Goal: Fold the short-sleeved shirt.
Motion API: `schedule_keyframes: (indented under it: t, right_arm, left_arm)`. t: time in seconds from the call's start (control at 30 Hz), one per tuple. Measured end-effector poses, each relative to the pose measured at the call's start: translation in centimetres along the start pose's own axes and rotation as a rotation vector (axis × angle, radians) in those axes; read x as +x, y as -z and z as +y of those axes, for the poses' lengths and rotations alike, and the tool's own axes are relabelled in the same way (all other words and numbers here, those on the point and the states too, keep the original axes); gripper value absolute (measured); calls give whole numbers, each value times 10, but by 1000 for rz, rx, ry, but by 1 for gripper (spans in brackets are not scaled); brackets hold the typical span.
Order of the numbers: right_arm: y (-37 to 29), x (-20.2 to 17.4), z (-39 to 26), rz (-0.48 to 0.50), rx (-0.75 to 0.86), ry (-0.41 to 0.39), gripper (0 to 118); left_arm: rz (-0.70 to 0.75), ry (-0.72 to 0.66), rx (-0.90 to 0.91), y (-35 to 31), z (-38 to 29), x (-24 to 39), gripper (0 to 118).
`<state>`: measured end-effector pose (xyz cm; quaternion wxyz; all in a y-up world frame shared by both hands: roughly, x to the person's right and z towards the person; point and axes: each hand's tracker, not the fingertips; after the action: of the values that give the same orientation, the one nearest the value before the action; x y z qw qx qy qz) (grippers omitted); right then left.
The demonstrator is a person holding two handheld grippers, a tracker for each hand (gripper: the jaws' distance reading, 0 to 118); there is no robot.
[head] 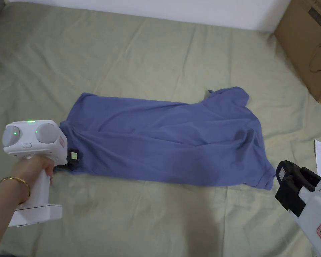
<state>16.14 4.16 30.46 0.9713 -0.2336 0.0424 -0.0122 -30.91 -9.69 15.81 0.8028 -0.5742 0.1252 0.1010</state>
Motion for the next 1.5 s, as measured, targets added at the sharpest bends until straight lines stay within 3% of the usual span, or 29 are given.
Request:
schedule_keyframes:
  t: [0.03, 0.07, 0.27, 0.4, 0.43, 0.53, 0.57, 0.7, 0.83, 0.9, 0.97, 1.0, 1.03, 1.1, 1.33, 1.5]
  right_arm:
    - [2, 1, 0, -1, -4, -4, 0]
    - [4, 1, 1, 1, -7, -8, 0]
    - [32, 22, 22, -14, -52, 12, 0]
    - [87, 48, 49, -45, -248, -14, 2]
    - [107, 55, 52, -33, -319, -5, 15]
    - [162, 71, 45, -45, -540, -8, 102]
    - [177, 74, 38, -64, -587, 5, 105]
    - [215, 81, 4, -118, -740, 89, 104]
    - [231, 84, -24, -161, -791, 174, 91]
    - [232, 83, -31, -132, -760, 214, 71]
    - [227, 82, -33, -98, -735, 300, 22]
    - [225, 81, -30, -58, -730, 348, 11]
    - [223, 79, -25, -72, -751, 334, 11]
    - [214, 81, -13, -48, -743, 207, 10]
    - [131, 99, 42, 68, -595, 239, 10]
    - [70, 101, 15, 115, -590, 232, 10]
  left_arm:
    - [-15, 63, 17, -4, 0, 4, 18]
    - [13, 101, 41, -10, -2, 6, 8]
    - [-17, 69, 102, -37, -5, -2, 4]
    - [-74, 59, 196, -68, -6, -7, 3]
    - [-78, 66, 216, -74, -6, -4, 3]
    - [-88, 72, 242, -69, 6, -8, 3]
    - [-94, 68, 245, -71, 8, -8, 3]
    - [-107, 33, 243, -73, 10, -8, 3]
    - [-103, -2, 214, -63, 8, -13, 3]
    - [-100, -10, 201, -62, 2, -9, 3]
    - [-99, -24, 189, -58, 1, -11, 3]
    - [-98, -41, 185, -58, 1, -10, 3]
    - [-94, -60, 185, -59, 2, -11, 3]
    - [-112, -108, 194, -61, 4, -17, 3]
    - [-181, -190, 249, -107, -5, -47, 3]
    - [-215, -210, 263, -118, -62, -83, 3]
